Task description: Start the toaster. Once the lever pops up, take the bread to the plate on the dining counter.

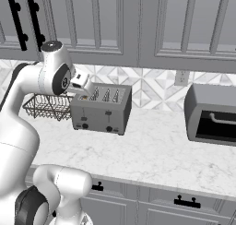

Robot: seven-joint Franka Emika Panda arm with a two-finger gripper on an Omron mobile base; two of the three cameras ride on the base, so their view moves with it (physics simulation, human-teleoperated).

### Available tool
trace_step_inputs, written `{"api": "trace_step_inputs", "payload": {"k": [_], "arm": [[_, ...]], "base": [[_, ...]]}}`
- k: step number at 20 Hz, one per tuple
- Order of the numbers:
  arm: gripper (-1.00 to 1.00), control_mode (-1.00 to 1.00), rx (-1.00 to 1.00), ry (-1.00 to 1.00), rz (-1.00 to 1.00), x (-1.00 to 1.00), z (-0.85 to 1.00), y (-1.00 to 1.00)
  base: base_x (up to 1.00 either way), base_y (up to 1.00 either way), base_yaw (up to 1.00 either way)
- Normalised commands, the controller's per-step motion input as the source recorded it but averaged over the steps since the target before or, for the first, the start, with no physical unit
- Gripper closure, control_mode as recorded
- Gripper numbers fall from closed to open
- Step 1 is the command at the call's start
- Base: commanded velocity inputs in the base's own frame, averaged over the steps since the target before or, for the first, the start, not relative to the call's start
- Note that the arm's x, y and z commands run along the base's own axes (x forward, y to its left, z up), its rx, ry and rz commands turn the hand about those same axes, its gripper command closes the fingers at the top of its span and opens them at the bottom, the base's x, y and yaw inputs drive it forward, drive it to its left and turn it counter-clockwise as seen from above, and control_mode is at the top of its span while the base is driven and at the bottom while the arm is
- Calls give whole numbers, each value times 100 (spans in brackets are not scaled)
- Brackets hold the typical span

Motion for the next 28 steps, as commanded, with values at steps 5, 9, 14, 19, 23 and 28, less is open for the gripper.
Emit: {"api": "trace_step_inputs", "payload": {"k": [5,9,14,19,23,28], "arm": [[-100,-100,0,0,0,0,0,0],[-100,-100,0,0,0,0,0,0],[-100,-100,0,0,0,0,0,0],[-100,-100,0,0,0,0,0,0],[-100,-100,0,0,0,0,0,0],[-100,-100,0,0,0,0,0,0]], "base": [[0,0,0],[0,0,0],[0,0,0],[0,0,0],[0,0,0],[0,0,0]]}}
